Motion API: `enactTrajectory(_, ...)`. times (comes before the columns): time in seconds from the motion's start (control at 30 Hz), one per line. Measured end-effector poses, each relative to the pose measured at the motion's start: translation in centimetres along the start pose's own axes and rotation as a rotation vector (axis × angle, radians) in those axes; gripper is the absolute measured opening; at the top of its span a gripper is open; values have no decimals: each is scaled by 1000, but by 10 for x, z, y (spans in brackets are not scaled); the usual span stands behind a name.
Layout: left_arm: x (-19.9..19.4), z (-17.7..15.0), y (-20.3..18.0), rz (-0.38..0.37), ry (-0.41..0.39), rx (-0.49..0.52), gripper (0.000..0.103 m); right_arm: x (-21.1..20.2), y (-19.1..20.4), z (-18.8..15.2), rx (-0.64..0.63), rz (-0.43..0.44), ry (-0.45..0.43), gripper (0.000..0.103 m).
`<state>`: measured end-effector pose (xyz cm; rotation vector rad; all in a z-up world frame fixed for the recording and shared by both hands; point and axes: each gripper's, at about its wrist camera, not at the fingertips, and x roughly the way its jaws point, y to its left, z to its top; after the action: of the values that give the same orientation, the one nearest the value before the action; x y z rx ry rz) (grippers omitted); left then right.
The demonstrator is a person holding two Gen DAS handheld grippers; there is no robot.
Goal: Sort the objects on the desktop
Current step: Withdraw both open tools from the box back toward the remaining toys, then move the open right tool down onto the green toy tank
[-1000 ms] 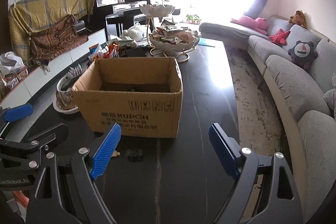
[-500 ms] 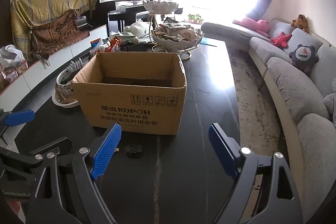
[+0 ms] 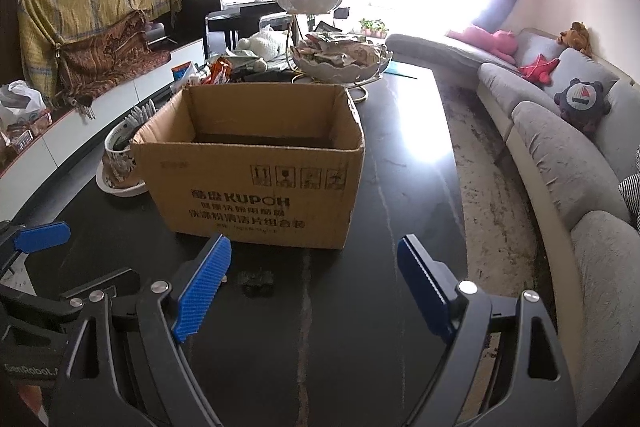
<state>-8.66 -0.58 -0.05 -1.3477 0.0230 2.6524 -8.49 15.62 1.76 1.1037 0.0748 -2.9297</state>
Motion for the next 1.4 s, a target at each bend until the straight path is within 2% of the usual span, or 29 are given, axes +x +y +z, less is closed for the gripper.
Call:
enactTrajectory(0.23, 8, -5, 1, 34, 23, 16, 99, 12, 4, -8, 0, 7, 34, 82)
enactTrajectory(0.43, 15, -10, 0, 84, 27, 44, 99, 22, 6, -16, 7, 20, 65, 77)
enactTrajectory(0.87, 41, -22, 16, 82, 108, 19, 99, 51, 17, -30, 9, 61, 137, 76)
enactTrajectory(1.0, 44, -24, 19, 106, 112, 23, 99, 60, 21, -34, 8, 75, 160, 76)
enactTrajectory(1.4, 61, -27, 27, 116, 151, 9, 99, 82, 32, -41, -5, 106, 200, 73)
